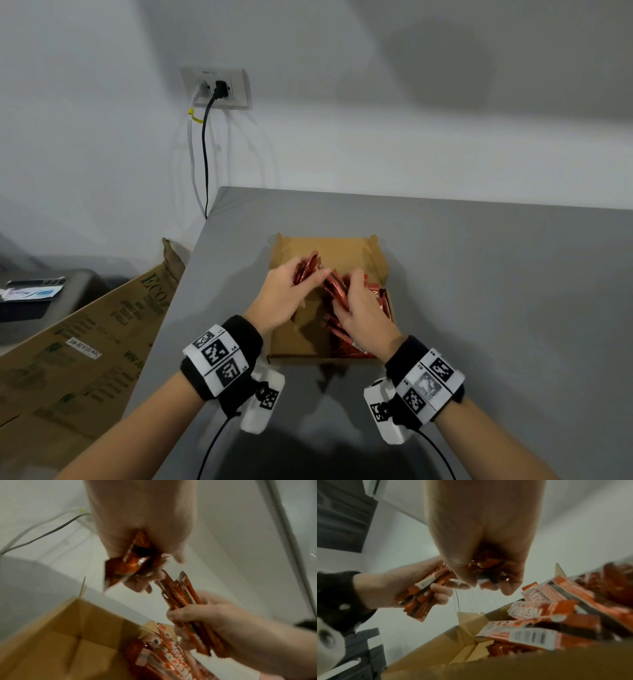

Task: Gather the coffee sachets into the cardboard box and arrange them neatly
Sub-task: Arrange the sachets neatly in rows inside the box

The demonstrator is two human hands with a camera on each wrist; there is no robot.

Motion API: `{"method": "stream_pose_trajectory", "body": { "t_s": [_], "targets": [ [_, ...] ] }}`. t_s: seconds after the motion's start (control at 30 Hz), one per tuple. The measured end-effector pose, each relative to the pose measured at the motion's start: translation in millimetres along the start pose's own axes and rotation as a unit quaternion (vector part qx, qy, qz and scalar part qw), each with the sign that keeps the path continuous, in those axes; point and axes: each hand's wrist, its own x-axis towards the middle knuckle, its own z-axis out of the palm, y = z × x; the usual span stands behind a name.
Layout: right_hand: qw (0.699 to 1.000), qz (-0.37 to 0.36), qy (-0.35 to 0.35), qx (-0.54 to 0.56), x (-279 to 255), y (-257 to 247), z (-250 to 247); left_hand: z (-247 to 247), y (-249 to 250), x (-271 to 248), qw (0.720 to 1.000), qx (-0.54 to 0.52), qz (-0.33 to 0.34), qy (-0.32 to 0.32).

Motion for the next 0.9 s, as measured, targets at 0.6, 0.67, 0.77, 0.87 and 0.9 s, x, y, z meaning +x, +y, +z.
{"method": "stream_pose_trajectory", "body": {
  "t_s": [0.6, 0.67, 0.77, 0.87, 0.9],
  "targets": [
    [0.973, 0.03, 0.223, 0.055, 7, 15, -19, -7, -15, -1, 0.994, -0.043, -0.006, 0.096],
    [0.966, 0.032, 0.245, 0.074, 7, 16, -24, -9, -16, -3, 0.992, -0.043, -0.009, 0.117],
    [0.968, 0.018, 0.238, 0.084, 7, 13, -25, -7, -15, -5, 0.992, -0.038, 0.001, 0.121],
    [0.969, 0.017, 0.225, 0.103, 8, 12, -22, -7, -14, -6, 0.991, -0.05, -0.01, 0.127],
    [0.968, 0.021, 0.214, 0.129, 9, 12, -21, -7, -15, -7, 0.99, -0.052, -0.01, 0.13]
  ]
}}
